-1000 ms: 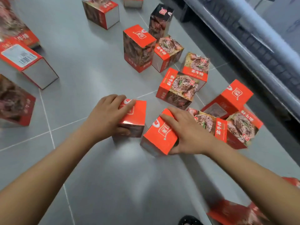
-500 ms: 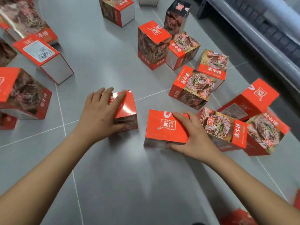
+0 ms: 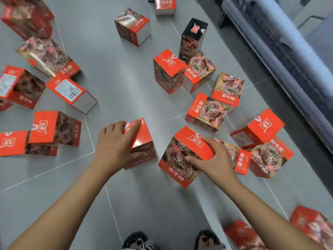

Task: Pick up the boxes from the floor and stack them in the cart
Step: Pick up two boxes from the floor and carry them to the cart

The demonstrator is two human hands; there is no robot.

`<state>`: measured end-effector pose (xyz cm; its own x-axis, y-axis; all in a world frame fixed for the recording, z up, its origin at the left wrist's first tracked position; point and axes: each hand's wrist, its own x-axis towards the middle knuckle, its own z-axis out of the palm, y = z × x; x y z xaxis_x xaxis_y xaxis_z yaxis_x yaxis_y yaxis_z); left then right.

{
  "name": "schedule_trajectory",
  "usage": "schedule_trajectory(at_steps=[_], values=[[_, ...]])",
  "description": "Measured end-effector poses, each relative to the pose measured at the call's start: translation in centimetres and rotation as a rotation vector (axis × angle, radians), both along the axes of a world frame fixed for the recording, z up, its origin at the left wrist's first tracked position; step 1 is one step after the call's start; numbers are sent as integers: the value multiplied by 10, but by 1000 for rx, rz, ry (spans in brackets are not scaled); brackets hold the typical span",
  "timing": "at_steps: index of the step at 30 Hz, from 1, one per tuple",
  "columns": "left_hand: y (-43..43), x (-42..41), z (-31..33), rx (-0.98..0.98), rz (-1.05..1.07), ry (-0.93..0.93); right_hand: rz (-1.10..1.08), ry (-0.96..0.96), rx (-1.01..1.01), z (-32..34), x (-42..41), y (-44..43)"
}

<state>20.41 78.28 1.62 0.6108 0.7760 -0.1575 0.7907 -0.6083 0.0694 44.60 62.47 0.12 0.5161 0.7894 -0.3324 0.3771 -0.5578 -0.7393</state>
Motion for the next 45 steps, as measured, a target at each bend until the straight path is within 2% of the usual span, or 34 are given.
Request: schedule_trajectory(at_steps=[4,14,19,25,28,34,39,45], values=[[-9,9,100,-50,-1,43,-61,77,-55,86,4,-8],[-54,34,411,-60,-136,29,-243,235,-34,387,18,-71],[-88,50,523,-39,-239,-5,-381,278,-2,501,19,-119],[-124,73,585,26,-504,-6,-521,218,40,574,6,-181],[-142,83,607,51,-618,-26,-650,145,96,593,-12,-220],[-199,112,639,62,-860,16,-952,-2,66,621,-62,-322],[-291,142,666,99,-1097,50,-1154,-23,53,630,-102,-428],[-452,178,684,115,-1429,-4,-1427,-96,99,645,-145,-573]])
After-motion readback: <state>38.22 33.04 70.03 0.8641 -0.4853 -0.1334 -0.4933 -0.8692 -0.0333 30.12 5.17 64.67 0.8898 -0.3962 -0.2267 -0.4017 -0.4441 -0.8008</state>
